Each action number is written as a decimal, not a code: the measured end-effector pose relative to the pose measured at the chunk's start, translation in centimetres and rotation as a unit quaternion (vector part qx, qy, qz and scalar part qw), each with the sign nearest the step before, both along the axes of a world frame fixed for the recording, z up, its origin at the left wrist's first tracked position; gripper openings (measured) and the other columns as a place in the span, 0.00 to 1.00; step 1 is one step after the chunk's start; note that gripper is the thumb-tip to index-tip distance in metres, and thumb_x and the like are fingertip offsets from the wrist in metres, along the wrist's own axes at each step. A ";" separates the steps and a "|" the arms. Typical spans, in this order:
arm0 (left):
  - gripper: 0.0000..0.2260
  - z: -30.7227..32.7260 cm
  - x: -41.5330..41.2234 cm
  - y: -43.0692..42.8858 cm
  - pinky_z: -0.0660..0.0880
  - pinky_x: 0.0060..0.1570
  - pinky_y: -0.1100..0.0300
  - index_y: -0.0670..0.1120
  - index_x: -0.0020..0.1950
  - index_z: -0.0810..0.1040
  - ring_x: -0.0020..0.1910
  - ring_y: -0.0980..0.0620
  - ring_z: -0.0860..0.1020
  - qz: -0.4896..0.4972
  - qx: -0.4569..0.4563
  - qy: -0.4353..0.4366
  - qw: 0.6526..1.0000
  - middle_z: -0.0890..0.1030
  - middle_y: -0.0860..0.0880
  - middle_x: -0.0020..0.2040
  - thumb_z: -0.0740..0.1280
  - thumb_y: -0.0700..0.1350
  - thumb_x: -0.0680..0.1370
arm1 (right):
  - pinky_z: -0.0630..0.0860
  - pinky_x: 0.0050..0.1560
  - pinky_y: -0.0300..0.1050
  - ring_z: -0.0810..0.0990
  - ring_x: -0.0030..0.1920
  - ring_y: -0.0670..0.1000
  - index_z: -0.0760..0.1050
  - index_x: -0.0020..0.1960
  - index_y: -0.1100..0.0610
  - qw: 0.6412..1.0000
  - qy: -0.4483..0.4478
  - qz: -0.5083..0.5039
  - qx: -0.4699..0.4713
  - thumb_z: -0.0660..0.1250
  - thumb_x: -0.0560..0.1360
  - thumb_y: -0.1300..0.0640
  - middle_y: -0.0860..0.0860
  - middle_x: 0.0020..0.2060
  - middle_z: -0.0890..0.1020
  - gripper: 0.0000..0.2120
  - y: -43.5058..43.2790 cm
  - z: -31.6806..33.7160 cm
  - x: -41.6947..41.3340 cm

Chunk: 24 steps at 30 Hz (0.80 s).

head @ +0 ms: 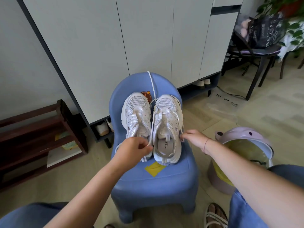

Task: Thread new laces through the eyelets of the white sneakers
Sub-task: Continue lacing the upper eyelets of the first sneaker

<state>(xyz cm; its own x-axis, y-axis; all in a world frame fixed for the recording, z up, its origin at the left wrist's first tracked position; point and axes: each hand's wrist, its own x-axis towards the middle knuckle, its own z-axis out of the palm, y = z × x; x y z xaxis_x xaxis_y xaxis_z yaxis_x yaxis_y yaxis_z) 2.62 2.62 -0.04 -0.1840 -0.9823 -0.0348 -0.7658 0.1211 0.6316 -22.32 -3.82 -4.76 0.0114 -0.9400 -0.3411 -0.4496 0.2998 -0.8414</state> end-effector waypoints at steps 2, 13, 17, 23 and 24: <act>0.11 0.1 0.2 0.8 0.65 0.29 0.68 0.43 0.37 0.79 0.28 0.57 0.70 -0.009 0.031 0.040 0.999 0.79 0.45 0.31 0.68 0.46 0.77 | 0.65 0.40 0.44 0.72 0.40 0.51 0.73 0.36 0.56 0.999 0.043 0.018 -0.024 0.65 0.76 0.54 0.51 0.34 0.76 0.11 1.2 0.7 -0.4; 0.09 1.8 -2.9 4.3 0.78 0.52 0.62 0.42 0.51 0.83 0.47 0.52 0.82 0.005 0.197 0.355 0.914 0.85 0.46 0.48 0.63 0.41 0.80 | 0.79 0.47 0.44 0.83 0.41 0.54 0.75 0.54 0.62 0.957 -0.260 0.093 0.084 0.59 0.80 0.59 0.56 0.43 0.83 0.09 10.1 5.0 3.3; 0.07 2.2 -4.2 4.7 0.78 0.53 0.58 0.41 0.49 0.80 0.45 0.50 0.81 0.067 0.196 0.366 0.907 0.84 0.45 0.46 0.63 0.41 0.80 | 0.79 0.47 0.46 0.83 0.36 0.50 0.74 0.56 0.60 0.971 -0.230 0.036 0.054 0.58 0.81 0.58 0.52 0.35 0.83 0.09 11.1 3.9 5.4; 0.08 3.8 -3.9 3.9 0.79 0.50 0.56 0.38 0.56 0.76 0.45 0.46 0.81 0.078 0.288 0.486 0.822 0.82 0.42 0.48 0.60 0.39 0.81 | 0.79 0.43 0.44 0.82 0.34 0.51 0.77 0.47 0.60 0.960 -0.272 -0.007 0.061 0.59 0.81 0.56 0.55 0.34 0.83 0.11 11.7 3.3 5.9; 0.08 4.4 -3.7 3.7 0.79 0.52 0.56 0.39 0.56 0.76 0.46 0.46 0.81 0.063 0.295 0.500 0.812 0.83 0.42 0.49 0.60 0.40 0.81 | 0.79 0.44 0.44 0.82 0.35 0.52 0.77 0.47 0.60 0.957 -0.281 -0.013 0.063 0.61 0.80 0.56 0.55 0.35 0.83 0.10 11.8 3.3 5.8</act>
<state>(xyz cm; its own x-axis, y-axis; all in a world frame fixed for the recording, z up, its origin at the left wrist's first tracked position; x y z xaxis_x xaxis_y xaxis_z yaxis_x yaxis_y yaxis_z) -1.10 6.31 4.37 -0.3103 -0.8617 -0.4015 0.1820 -0.4684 0.8645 -16.49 7.94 -1.45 0.2047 -0.8938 -0.3990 0.0724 0.4204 -0.9045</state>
